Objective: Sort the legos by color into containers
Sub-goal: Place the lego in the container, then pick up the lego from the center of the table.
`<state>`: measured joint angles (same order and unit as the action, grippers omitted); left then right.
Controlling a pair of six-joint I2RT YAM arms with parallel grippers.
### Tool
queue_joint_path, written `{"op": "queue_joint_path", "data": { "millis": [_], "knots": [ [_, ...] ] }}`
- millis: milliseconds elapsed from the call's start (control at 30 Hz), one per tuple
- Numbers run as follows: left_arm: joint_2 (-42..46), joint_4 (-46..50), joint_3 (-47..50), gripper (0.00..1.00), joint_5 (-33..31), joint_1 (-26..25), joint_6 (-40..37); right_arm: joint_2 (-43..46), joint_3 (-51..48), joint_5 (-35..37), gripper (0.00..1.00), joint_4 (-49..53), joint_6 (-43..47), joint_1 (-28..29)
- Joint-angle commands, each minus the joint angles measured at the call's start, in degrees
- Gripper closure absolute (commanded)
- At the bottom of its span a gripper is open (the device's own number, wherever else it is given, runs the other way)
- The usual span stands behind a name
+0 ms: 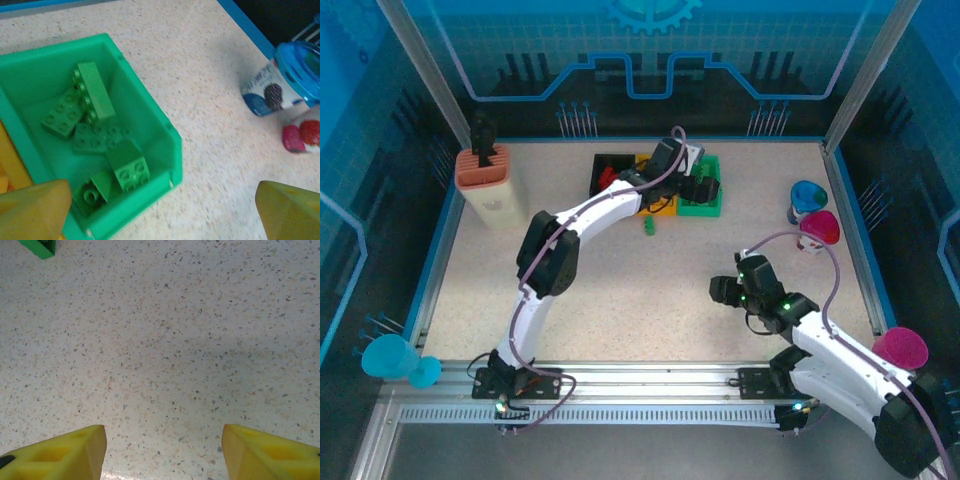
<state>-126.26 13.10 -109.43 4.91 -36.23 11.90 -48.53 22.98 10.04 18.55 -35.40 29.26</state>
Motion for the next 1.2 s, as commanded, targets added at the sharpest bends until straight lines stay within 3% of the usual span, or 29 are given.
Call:
{"op": "queue_joint_path", "data": {
  "millis": [0, 200, 367, 533, 867, 1167],
  "knots": [
    [12.3, -3.1, 7.0, 0.05, -1.2, -0.8, -2.2, -3.2, 3.8, -0.4, 0.34, 0.1, 2.2, 0.9],
    [32.1, -10.9, 29.5, 0.04, -4.9, -0.9, -0.8, -11.7, 9.9, -3.6, 0.27, -4.0, 6.0, 2.4],
    [48.1, -14.3, 48.7, 0.02, -10.8, -1.0, 2.4, -26.6, 21.1, -3.8, 0.26, -6.4, 9.4, 5.3],
    [61.4, -10.2, 61.1, 0.02, -15.6, -2.6, 5.6, -43.9, 37.6, -3.4, 0.28, -3.7, 11.4, 6.5],
    [82.9, 3.8, 74.2, 0.02, -25.4, -4.6, 11.2, -68.7, 62.8, 0.8, 0.44, 6.4, 10.5, 7.5],
    [90.9, 9.8, 77.2, 0.02, -29.1, -4.6, 12.1, -77.4, 70.8, 3.0, 0.45, 9.9, 9.7, 7.6]
  ]
}}
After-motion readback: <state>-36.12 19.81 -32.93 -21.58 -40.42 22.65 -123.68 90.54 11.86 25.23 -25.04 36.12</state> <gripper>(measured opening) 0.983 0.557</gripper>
